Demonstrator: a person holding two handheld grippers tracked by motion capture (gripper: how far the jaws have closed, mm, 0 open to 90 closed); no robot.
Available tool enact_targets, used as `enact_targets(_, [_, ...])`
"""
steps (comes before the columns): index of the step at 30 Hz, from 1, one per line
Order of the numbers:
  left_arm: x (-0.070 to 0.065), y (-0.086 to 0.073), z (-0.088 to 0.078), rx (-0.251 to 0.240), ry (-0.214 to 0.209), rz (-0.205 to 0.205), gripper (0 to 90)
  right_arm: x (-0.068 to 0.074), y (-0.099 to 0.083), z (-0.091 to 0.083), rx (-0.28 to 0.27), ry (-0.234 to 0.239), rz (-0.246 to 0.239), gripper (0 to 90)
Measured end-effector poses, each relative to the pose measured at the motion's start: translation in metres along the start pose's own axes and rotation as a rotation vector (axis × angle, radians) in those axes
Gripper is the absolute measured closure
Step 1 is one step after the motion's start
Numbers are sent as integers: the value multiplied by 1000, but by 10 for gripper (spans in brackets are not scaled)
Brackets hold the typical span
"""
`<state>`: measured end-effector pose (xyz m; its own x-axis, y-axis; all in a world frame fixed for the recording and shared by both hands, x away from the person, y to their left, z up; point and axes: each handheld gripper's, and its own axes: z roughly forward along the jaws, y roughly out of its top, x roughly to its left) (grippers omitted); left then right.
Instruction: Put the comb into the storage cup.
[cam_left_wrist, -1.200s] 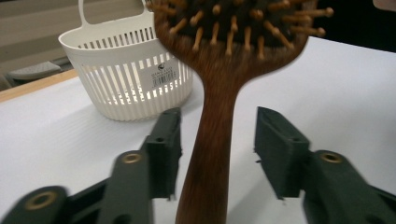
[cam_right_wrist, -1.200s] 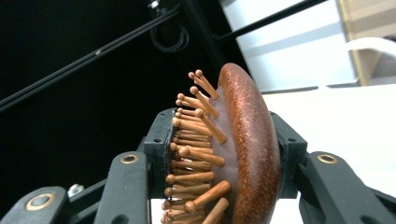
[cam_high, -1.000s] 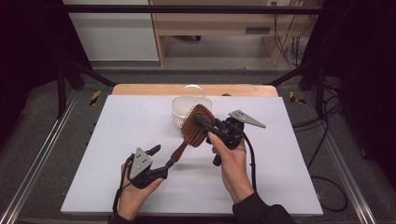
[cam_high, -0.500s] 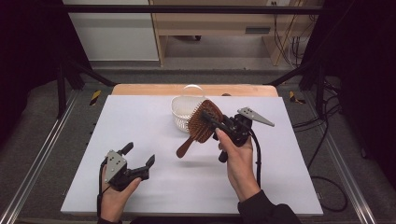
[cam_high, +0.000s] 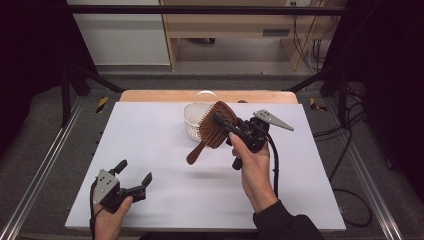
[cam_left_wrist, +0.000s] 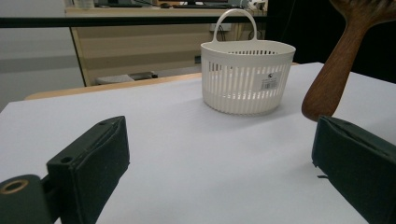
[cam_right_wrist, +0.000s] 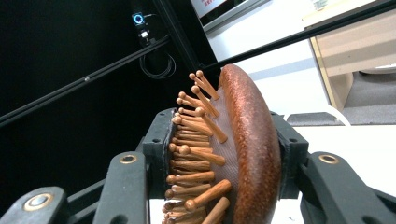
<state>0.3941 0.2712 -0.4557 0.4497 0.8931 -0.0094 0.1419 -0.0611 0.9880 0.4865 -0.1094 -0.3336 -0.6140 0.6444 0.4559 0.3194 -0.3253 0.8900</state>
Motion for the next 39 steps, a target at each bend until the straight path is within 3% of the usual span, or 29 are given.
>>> enact_targets(9, [8,-2,-2,-24,38,-31,39,4,16,12,-23,-8,19,515])
enact_targets(24, [9,-2,-2,-29,43,-20,37,10,51,36,-89,-16,25,513])
enact_targets(31, [10,-2,-2,-32,51,-10,36,4,65,48,-128,-35,29,512])
enact_targets(39, [10,-3,-1,-26,48,-11,36,-1,69,53,-146,-57,38,512])
